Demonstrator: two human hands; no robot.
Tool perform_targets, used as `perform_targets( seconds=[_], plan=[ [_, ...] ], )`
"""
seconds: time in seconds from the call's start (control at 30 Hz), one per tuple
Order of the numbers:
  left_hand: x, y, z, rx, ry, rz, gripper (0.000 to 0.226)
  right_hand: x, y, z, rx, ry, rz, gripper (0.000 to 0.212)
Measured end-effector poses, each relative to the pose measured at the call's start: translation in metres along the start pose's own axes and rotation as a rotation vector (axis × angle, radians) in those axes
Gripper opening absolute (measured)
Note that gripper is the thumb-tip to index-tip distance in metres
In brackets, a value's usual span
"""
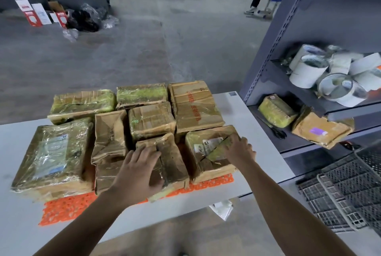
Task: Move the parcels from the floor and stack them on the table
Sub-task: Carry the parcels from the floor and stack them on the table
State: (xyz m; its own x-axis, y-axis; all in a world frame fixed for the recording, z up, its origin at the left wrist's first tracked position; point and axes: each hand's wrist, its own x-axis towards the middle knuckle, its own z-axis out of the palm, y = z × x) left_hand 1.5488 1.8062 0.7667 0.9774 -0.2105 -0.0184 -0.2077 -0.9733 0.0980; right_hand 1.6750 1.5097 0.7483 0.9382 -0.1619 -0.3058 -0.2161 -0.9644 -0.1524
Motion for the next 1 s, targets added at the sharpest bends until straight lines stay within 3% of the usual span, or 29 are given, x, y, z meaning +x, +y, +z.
perform_targets(
  seconds=[0.23, 0.43, 0.57, 0.73, 0.83, 1.0],
  plan=[
    [0.048, 0.058, 0.011, -0.022, -0.142, 0.029, 0.081, 0.009, 0.019, 0.0, 0.11, -0.019, -0.043, 0.057],
    [0.055, 0.067, 0.029, -0.193, -0.285, -0.071, 0.092, 0.019, 0.028, 0.003, 0.311, -0.035, -0.084, 0.038],
    [0.05, 0.062, 0.034, -0.166, -0.268, -0.069, 0.089, 0.017, 0.02, 0.009, 0.367, -0.108, -0.179, 0.037],
    [0.051, 0.067, 0.035, -0.157, -0.233, -0.086, 0.085, 0.03, 0.019, -0.004, 0.478, -0.182, -0.106, 0.046],
    [0.052, 0.071, 0.037, -0.148, -0.2, -0.087, 0.081, 0.032, 0.015, -0.004, 0.486, -0.223, -0.142, 0.041],
    [0.056, 0.077, 0.045, -0.185, -0.128, -0.066, 0.077, 0.035, 0.014, 0.001, 0.468, -0.176, -0.167, 0.038]
  ],
)
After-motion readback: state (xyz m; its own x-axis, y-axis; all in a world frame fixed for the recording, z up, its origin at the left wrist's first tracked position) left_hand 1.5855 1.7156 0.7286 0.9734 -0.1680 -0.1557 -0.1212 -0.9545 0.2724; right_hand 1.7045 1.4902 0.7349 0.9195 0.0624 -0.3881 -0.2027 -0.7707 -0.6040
